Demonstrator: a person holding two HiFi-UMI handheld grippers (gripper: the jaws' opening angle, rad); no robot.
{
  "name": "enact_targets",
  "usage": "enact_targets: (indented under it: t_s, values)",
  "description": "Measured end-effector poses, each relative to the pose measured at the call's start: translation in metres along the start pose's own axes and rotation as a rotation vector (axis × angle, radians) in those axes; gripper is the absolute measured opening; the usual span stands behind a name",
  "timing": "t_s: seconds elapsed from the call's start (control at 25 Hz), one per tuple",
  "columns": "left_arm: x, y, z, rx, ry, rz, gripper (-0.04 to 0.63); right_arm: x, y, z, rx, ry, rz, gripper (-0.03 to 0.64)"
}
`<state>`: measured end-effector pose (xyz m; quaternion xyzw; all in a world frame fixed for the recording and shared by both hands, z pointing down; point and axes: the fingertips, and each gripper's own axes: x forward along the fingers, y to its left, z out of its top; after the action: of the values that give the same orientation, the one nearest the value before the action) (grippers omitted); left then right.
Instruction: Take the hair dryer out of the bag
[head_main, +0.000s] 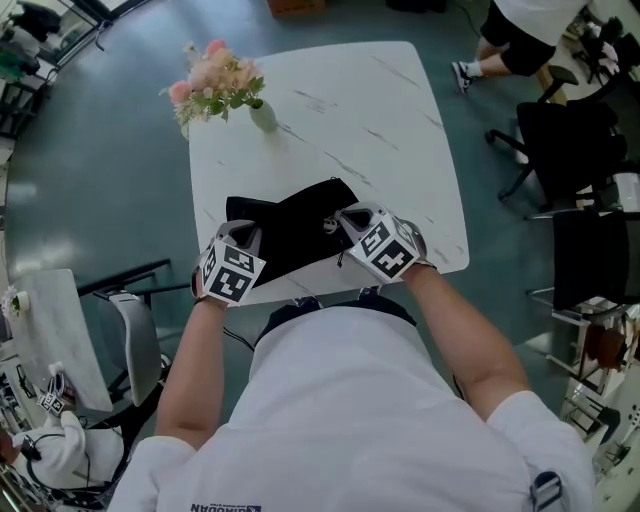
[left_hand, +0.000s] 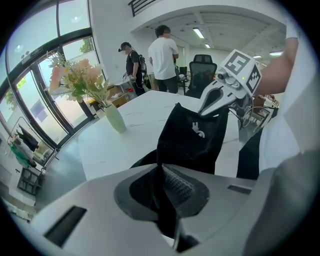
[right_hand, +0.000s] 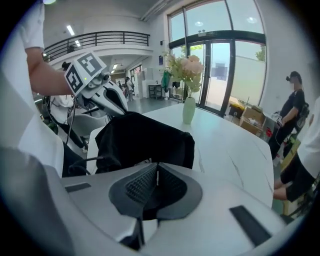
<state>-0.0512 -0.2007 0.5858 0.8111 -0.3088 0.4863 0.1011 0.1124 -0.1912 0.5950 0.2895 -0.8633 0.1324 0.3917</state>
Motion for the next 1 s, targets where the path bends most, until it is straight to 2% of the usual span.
enact_targets:
  t_s: [0.28, 0.32, 0.4, 0.44, 0.6, 1.0]
  values:
    - [-0.016, 0.001, -0.005, -0.005, -0.022, 0.018, 0.037, 0.023, 0.021, 0.000, -0.250, 0.089, 0.053, 0.020]
    - [-0.017, 0.002, -0.006, -0.009, -0.024, 0.020, 0.038, 0.025, 0.025, 0.000, -0.264, 0.095, 0.063, 0.028]
    - [-0.019, 0.003, -0.009, -0.022, -0.024, 0.023, 0.038, 0.030, 0.032, -0.002, -0.276, 0.116, 0.091, 0.119]
    - [-0.019, 0.003, -0.011, -0.029, -0.023, 0.023, 0.038, 0.033, 0.034, -0.004, -0.283, 0.132, 0.104, 0.142]
    - [-0.019, 0.001, -0.019, -0.051, -0.022, 0.017, 0.037, 0.045, 0.039, -0.012, -0.337, 0.190, 0.116, 0.154]
    - [-0.023, 0.002, -0.022, -0.098, -0.045, -0.003, 0.038, 0.056, 0.050, -0.018, -0.444, 0.241, 0.124, 0.170]
